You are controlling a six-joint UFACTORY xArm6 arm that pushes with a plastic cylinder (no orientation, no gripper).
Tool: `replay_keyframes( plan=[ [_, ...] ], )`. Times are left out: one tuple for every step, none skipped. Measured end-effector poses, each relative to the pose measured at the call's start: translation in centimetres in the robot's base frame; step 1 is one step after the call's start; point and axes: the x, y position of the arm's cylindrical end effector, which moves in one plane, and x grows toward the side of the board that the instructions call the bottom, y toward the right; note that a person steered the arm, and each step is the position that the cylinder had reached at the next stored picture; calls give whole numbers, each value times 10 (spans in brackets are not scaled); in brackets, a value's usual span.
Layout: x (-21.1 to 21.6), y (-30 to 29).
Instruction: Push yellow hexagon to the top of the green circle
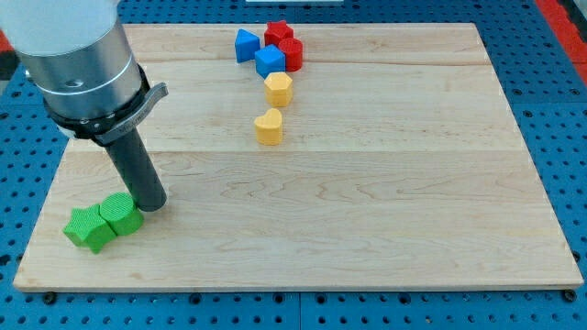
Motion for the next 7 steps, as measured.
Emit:
replay_keyframes(
  plan=[
    [-21,93],
    [-46,178],
    [-115,210],
    [-176,199],
    [-202,182],
    [-187,140],
    [-180,87]
  ],
)
